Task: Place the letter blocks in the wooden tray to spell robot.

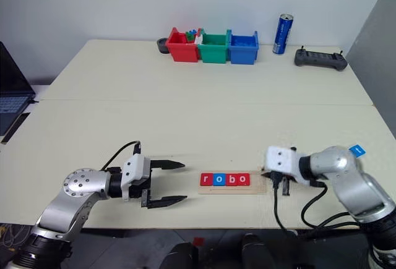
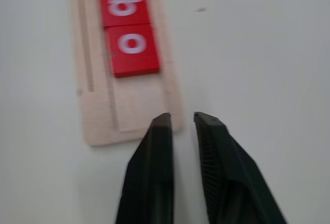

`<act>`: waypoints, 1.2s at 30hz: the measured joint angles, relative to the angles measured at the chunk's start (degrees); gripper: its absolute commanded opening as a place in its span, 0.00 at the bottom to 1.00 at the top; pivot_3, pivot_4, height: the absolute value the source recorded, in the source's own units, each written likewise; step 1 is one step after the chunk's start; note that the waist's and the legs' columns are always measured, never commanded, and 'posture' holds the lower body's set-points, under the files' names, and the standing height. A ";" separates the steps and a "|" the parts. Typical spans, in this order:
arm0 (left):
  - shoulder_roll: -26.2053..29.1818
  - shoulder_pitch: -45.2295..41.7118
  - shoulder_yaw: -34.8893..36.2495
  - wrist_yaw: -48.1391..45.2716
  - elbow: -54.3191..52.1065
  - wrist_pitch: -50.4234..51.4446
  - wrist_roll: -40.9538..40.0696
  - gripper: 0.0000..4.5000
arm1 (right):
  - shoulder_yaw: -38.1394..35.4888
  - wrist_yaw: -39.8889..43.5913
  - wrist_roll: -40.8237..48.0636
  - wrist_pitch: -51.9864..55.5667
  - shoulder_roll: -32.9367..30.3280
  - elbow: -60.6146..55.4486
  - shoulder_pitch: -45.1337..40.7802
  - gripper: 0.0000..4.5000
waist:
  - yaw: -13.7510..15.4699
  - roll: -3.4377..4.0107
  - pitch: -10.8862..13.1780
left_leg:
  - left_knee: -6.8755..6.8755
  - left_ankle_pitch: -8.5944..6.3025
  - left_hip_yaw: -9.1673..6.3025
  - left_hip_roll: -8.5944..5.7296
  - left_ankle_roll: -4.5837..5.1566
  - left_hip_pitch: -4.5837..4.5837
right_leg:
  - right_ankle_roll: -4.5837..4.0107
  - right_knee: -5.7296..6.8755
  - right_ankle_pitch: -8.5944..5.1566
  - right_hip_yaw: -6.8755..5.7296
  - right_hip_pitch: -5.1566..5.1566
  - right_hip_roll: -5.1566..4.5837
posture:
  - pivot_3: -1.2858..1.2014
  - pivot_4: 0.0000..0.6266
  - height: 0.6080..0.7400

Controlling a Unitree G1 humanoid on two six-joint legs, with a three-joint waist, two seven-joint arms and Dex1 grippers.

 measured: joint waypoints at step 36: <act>-0.06 0.00 -0.71 -1.51 0.51 -0.21 -0.08 1.00 | -16.07 -9.29 1.07 -11.39 -2.39 79.59 -22.89 0.85 | -0.85 0.07 -0.03 | -0.03 0.00 0.25 -0.03 0.02 0.22 | -0.01 0.03 0.01 0.25 0.13 0.01 | 0.52 0.24 1.00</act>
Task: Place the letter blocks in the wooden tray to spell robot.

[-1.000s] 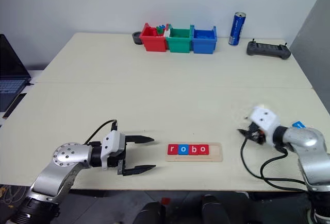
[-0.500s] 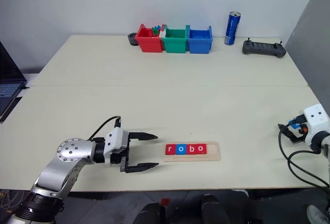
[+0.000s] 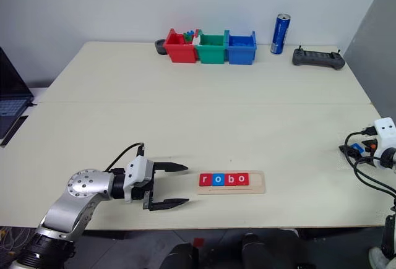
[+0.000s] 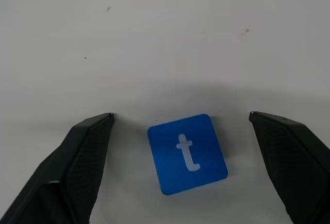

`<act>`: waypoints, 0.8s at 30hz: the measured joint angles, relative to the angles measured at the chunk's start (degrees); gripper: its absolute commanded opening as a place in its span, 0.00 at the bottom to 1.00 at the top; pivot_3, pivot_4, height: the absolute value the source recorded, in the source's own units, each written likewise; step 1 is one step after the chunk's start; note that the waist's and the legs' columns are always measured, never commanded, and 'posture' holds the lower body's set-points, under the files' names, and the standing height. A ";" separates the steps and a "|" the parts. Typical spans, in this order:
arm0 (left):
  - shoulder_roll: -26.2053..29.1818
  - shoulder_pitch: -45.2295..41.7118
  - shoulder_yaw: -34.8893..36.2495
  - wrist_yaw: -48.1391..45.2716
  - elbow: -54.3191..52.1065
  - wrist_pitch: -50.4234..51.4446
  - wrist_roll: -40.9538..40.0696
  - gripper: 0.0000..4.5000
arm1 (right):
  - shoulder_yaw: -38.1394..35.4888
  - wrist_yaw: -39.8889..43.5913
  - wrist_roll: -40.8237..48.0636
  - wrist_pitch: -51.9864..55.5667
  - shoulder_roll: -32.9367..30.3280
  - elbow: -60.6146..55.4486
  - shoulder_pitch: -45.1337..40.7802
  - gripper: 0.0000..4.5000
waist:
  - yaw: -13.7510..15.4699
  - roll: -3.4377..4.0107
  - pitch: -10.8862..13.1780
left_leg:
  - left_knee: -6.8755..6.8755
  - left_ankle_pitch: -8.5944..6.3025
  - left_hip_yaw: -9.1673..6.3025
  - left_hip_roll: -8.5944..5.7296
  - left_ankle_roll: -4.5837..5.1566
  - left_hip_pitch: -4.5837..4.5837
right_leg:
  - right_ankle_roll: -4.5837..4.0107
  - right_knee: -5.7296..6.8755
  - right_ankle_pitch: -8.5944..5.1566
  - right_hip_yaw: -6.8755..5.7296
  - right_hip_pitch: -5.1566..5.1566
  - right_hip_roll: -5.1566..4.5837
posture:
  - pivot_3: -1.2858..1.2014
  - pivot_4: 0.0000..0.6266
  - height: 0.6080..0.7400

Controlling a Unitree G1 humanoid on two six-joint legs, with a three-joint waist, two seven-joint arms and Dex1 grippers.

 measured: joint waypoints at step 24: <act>0.44 -1.88 0.63 0.05 -0.90 2.06 -0.15 1.00 | 2.05 -31.43 5.47 35.48 34.10 -91.38 41.57 0.32 | -0.81 -0.57 -0.51 | -0.10 -0.01 -0.10 1.03 -0.04 0.33 | -0.27 0.08 -0.02 -0.09 0.06 1.07 | 0.52 0.24 1.00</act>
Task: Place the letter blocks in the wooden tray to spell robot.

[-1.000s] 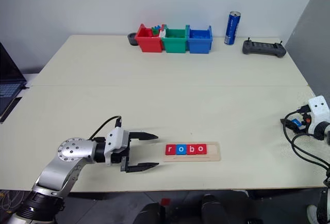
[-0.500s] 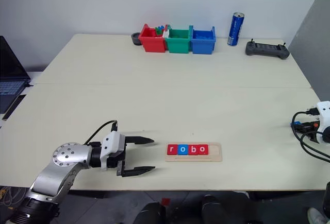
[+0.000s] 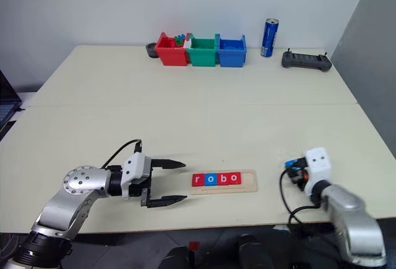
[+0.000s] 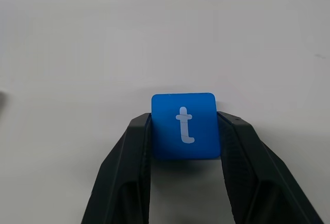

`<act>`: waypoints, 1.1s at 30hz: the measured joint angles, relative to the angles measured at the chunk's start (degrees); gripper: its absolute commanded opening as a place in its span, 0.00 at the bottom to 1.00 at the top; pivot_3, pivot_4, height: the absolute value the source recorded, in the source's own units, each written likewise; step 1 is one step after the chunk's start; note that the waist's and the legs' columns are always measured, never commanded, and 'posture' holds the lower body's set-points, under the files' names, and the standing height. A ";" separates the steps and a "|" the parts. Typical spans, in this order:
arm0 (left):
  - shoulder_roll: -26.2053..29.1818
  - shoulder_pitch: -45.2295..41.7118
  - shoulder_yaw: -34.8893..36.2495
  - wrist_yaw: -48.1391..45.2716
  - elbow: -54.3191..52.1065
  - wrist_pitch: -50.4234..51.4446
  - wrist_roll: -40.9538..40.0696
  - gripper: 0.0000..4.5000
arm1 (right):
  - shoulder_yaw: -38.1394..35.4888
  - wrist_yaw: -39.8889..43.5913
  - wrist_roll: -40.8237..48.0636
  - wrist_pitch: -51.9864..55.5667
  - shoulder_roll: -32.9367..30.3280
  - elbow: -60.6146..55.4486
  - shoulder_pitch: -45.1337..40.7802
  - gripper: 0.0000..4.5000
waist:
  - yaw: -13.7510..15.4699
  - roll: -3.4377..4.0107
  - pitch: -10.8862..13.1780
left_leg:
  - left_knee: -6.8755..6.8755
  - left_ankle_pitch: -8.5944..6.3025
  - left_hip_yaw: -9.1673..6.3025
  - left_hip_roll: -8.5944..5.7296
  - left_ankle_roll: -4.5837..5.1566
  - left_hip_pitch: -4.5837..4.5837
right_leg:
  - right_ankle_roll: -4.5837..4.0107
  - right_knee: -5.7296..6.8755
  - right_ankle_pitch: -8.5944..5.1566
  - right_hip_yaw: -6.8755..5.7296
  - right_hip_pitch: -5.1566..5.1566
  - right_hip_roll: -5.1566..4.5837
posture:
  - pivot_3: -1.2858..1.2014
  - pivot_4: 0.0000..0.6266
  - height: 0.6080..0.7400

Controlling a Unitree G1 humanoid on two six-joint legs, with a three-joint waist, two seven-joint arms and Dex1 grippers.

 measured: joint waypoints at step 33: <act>2.29 -0.23 0.52 -6.00 2.10 -0.07 -2.30 1.00 | -2.07 26.61 10.31 -9.30 -26.64 6.29 -8.09 1.00 | 0.98 0.55 0.52 | -0.10 -0.04 0.10 -0.03 0.07 -0.25 | -0.08 -0.18 -0.11 0.00 -0.19 -0.04 | 0.52 0.24 1.00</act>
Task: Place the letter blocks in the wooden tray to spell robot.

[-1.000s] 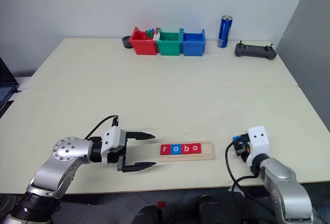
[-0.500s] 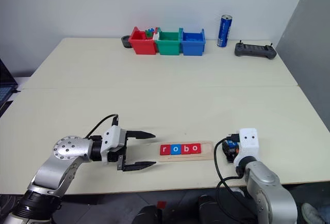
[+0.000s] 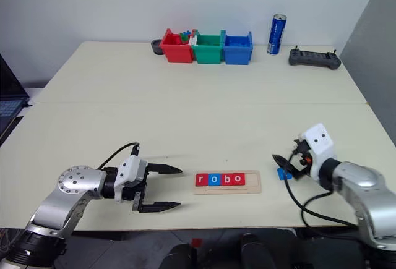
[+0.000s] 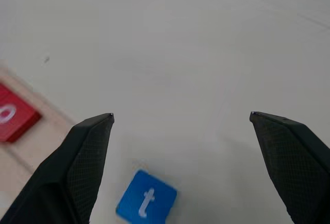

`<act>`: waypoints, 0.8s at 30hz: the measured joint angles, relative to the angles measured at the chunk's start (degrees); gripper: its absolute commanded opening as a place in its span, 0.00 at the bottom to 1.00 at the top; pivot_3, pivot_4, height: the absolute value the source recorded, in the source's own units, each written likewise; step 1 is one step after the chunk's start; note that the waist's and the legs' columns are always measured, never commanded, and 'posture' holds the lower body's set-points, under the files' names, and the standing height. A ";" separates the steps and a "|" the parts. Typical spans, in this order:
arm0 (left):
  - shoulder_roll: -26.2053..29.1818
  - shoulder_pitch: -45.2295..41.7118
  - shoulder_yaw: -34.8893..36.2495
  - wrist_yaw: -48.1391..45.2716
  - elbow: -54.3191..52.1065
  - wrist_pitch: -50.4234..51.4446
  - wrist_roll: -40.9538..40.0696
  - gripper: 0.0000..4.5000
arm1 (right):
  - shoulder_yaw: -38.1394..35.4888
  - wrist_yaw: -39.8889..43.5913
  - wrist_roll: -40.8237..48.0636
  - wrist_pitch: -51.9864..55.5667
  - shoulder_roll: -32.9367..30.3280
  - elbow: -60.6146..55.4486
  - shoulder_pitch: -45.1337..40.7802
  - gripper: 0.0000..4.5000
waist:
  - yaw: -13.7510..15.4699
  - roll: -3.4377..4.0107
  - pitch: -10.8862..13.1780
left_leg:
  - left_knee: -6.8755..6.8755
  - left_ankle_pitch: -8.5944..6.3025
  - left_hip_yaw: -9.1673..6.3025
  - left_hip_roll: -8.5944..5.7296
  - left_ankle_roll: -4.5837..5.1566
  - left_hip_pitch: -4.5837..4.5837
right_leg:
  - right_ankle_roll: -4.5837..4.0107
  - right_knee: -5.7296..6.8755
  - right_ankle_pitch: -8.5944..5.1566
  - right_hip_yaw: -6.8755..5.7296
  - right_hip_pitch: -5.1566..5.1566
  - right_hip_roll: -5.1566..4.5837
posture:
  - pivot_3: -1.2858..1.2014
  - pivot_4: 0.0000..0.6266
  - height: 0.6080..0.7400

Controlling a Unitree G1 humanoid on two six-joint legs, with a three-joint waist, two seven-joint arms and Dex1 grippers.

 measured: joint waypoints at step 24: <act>0.25 0.30 0.33 -0.01 0.44 -2.04 1.27 1.00 | 20.26 27.57 -11.96 -34.05 -8.66 29.70 -12.84 0.64 | 0.23 -0.01 0.07 | 0.12 0.00 0.02 0.00 -0.01 0.03 | -0.15 0.06 0.11 0.02 0.02 -0.01 | 0.52 0.24 1.00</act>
